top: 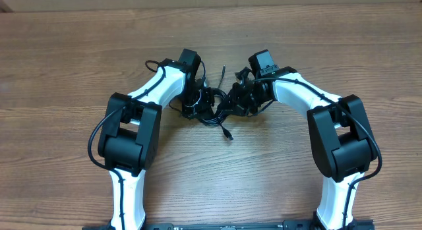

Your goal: Untangle cables

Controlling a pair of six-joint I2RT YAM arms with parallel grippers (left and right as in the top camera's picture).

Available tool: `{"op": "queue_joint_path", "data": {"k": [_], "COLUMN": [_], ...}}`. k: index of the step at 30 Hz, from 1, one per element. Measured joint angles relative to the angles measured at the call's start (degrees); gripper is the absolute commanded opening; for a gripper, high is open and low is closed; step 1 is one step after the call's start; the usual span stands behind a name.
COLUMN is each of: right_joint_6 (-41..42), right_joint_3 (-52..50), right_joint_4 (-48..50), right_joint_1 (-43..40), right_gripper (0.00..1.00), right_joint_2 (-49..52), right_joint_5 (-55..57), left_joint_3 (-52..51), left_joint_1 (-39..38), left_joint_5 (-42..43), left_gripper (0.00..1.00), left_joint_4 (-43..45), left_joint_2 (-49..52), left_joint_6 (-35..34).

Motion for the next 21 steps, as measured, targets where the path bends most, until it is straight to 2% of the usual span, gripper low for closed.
{"op": "queue_joint_path", "data": {"k": [3,8,16,21], "right_joint_6": [0.44,0.52,1.55,2.82], "right_joint_3": [0.74,1.92,2.1,2.14], "right_joint_4": [-3.45,-3.87,-3.98,-3.61], "right_joint_1": [0.0,0.0,0.5,2.23], "right_gripper": [0.2,0.21,0.25,0.27], "right_joint_2": [-0.11,-1.64,-1.95,-1.97], "right_joint_5": [-0.74,-0.5,6.29,11.15], "left_joint_3": [0.0,0.11,3.69,4.35], "left_joint_1": [0.02,0.02,0.02,0.11], "left_joint_5": [2.19,2.95,2.36,-0.42], "left_gripper": [0.04,0.04,0.04,0.04], "left_joint_4": [0.02,-0.04,-0.33,-4.15], "left_joint_2": [0.48,0.57,-4.66,-6.88], "left_joint_6": [1.66,2.75,2.93,2.91]}}
